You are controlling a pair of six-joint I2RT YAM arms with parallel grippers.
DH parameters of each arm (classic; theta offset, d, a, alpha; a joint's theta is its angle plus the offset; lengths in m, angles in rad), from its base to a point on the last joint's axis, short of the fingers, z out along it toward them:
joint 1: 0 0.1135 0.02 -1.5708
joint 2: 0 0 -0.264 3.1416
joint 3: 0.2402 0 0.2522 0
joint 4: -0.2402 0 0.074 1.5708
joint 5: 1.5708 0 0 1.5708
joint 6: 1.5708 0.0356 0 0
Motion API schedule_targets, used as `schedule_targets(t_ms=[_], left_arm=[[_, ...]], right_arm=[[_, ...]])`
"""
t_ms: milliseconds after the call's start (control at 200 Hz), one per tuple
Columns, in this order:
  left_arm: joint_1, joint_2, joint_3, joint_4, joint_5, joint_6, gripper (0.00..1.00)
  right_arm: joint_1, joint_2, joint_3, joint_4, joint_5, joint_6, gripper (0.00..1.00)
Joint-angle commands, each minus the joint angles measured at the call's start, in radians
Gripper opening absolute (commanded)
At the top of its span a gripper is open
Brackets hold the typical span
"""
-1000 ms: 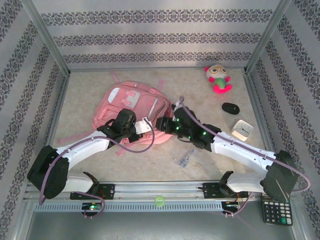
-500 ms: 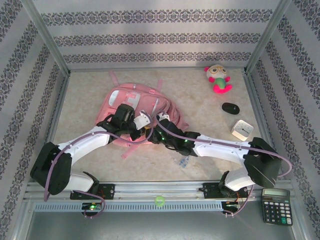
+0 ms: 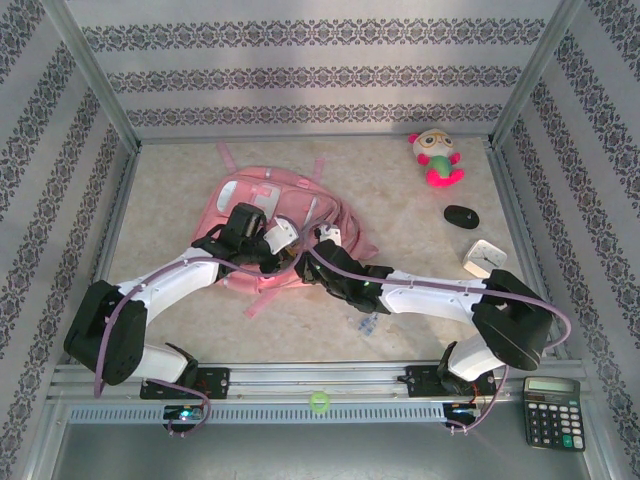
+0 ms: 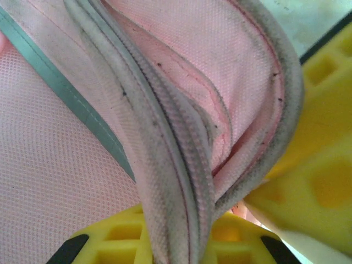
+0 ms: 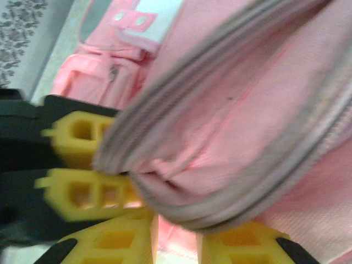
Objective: Pack books, pencil case, and school supplies into a backpack
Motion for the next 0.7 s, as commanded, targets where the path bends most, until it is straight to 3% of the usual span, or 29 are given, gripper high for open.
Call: schedule_targets(t_ms=[0,65,335,490,620,694], left_arm=[[0.002,0.000,0.021,-0.026,0.157,-0.085,0.01],[0.004,-0.002,0.021,-0.024,0.158,-0.093,0.01],[0.009,-0.005,0.028,-0.041,0.158,-0.081,0.01],[0.010,-0.013,0.037,-0.088,0.084,-0.038,0.00],[0.014,-0.025,0.037,-0.156,-0.006,0.042,0.00],[0.017,-0.032,0.036,-0.203,-0.060,0.107,0.00]], right_arm=[[-0.010,0.031,-0.025,-0.057,0.107,0.030,0.28],[-0.010,0.038,-0.014,-0.105,0.141,0.052,0.27],[-0.015,0.015,-0.023,-0.128,0.174,0.018,0.09],[-0.035,-0.033,-0.024,-0.215,0.172,0.008,0.00],[-0.101,-0.117,-0.038,-0.307,0.082,-0.033,0.00],[-0.166,-0.157,-0.038,-0.353,-0.036,-0.075,0.00]])
